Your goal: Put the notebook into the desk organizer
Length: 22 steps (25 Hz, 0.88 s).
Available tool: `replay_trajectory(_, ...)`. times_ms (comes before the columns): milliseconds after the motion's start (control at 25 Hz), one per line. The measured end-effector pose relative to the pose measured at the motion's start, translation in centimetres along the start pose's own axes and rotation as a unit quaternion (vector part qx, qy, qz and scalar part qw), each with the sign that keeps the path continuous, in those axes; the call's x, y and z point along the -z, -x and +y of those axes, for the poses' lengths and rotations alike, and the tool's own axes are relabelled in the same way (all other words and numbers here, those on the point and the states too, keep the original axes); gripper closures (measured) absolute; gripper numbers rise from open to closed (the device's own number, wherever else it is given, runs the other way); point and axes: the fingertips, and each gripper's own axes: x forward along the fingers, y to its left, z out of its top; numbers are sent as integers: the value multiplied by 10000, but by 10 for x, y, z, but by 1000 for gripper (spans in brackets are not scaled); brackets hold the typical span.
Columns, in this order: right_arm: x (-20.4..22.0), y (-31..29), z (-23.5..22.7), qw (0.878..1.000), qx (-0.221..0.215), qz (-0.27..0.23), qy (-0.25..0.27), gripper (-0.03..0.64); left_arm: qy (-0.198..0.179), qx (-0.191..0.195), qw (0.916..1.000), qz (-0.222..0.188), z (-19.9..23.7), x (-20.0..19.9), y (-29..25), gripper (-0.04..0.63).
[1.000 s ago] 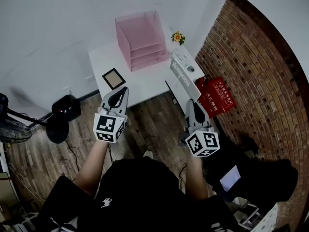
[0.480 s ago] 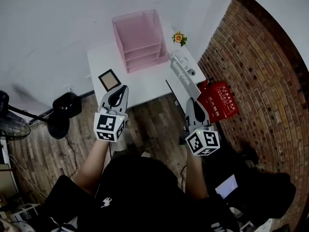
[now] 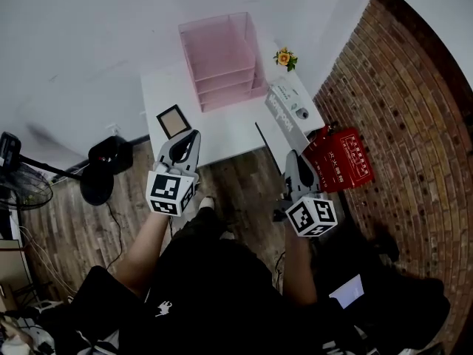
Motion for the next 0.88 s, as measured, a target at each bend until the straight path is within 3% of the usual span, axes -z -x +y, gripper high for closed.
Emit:
replay_trajectory(200, 13, -16, -5, 9980, -174, -18, -600, 607, 51, 51, 9999, 71, 9, 10, -18, 592)
replay_trajectory(880, 57, -119, -13, 9902, -105, 451, -1316, 607, 145, 335, 9979, 536, 64, 53, -106, 592)
